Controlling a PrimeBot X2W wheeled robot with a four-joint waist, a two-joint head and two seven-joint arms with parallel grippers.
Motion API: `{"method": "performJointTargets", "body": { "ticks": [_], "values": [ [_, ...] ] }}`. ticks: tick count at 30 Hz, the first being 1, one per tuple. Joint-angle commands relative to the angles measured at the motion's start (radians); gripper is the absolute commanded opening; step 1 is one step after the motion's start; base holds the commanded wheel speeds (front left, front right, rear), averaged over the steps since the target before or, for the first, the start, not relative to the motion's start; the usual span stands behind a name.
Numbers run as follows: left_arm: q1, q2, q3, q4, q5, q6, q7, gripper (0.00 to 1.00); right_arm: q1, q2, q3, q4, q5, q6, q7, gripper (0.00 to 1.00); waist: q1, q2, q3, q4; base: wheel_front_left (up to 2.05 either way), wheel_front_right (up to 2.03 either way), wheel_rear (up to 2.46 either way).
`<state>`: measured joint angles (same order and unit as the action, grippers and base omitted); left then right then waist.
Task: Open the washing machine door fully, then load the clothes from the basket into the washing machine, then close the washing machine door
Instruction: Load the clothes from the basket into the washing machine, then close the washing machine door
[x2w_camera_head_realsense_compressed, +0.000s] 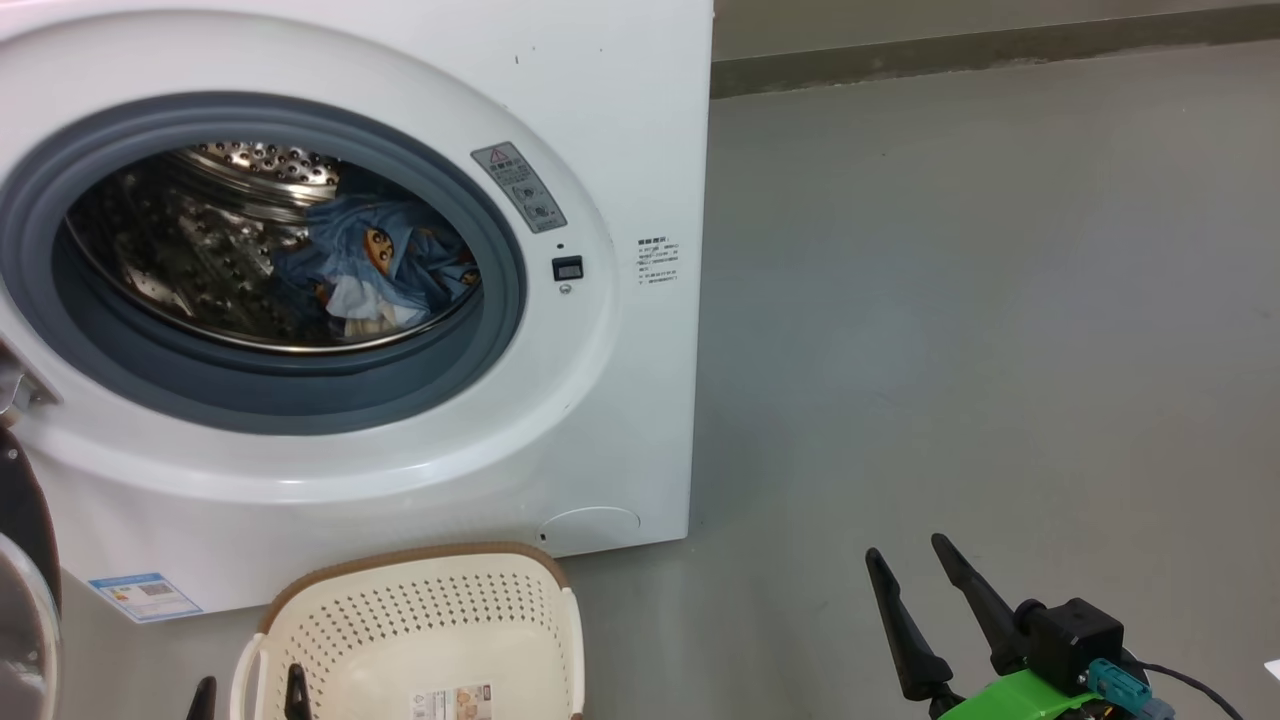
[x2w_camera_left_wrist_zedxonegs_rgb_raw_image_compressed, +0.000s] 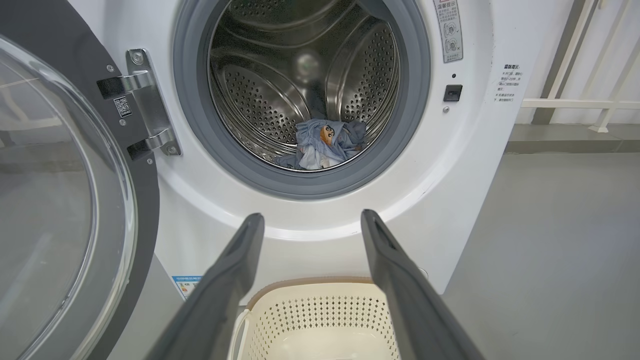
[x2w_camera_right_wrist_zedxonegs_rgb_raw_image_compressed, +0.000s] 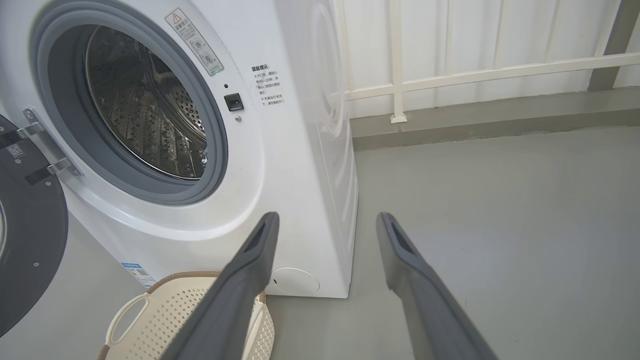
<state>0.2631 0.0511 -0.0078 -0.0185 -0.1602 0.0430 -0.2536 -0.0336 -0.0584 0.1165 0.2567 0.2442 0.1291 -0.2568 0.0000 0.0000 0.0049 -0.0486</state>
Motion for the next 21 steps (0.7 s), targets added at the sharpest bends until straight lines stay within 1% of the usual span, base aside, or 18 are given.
{"method": "performJointTargets", "body": {
  "ticks": [1,14,21],
  "values": [
    [-0.009,-0.001,0.027,-0.026,0.001,0.012,-0.008,1.0,-0.004,-0.002,0.025,-0.026,-0.01,0.002,-0.005,1.0,0.0,0.0,0.0,0.0,0.0,0.0,0.0],
    [-0.01,-0.001,0.024,-0.023,-0.001,0.017,-0.008,1.0,-0.008,-0.001,0.025,-0.024,-0.007,0.002,-0.005,1.0,0.0,0.0,0.004,0.002,-0.04,0.04,0.0],
    [-0.012,-0.001,0.024,-0.026,-0.003,0.023,-0.008,1.0,-0.011,-0.001,0.023,-0.023,-0.004,0.002,-0.005,1.0,0.0,0.0,0.008,-0.003,-0.85,0.85,0.0]
  ]
}}
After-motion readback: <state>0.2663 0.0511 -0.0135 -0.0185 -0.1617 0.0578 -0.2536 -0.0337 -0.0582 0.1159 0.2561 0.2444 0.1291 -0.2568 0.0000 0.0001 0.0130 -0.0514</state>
